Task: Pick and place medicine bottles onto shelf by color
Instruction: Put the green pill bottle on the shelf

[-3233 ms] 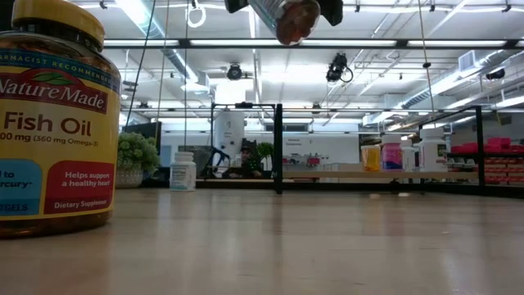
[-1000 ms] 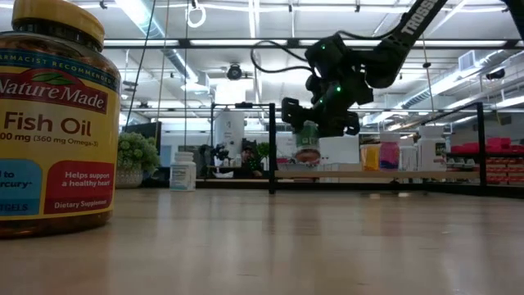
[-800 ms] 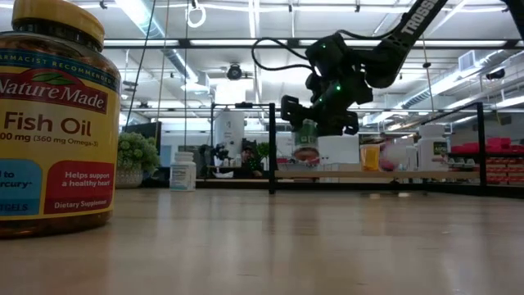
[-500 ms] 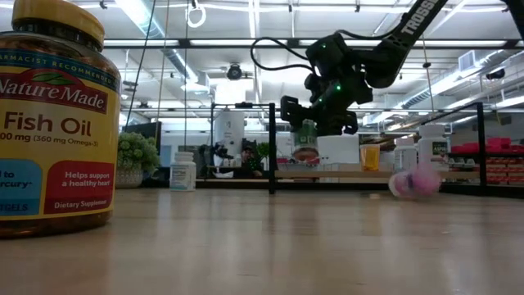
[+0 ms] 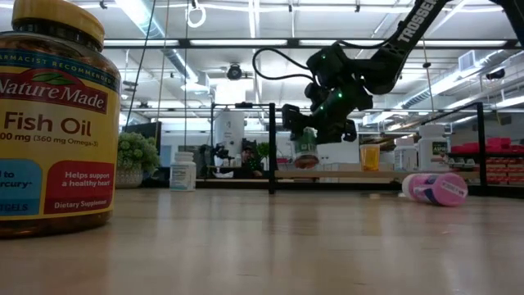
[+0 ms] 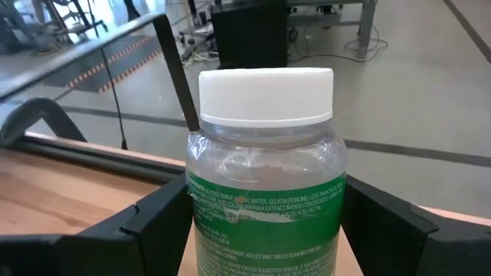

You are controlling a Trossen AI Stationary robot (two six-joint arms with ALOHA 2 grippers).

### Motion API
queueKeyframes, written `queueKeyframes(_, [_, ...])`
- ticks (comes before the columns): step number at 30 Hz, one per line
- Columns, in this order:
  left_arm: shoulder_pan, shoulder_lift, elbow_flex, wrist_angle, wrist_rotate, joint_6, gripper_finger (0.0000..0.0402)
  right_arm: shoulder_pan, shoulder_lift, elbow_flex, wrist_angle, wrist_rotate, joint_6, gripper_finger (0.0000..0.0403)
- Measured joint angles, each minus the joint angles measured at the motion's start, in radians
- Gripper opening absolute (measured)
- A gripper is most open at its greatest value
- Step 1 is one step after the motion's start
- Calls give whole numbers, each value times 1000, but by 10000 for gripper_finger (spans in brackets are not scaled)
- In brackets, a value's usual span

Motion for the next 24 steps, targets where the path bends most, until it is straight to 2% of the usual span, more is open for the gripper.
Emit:
queueKeyframes(6, [0, 0, 0, 0, -3, -6, 288, 0, 0, 0, -11, -5, 7, 307])
queueKeyframes(12, [0, 0, 0, 1, -7, -6, 288, 5, 0, 0, -18, -60, 9, 321])
queueKeyframes(24, [0, 0, 0, 1, -8, -5, 288, 37, 0, 0, -22, -61, 9, 340])
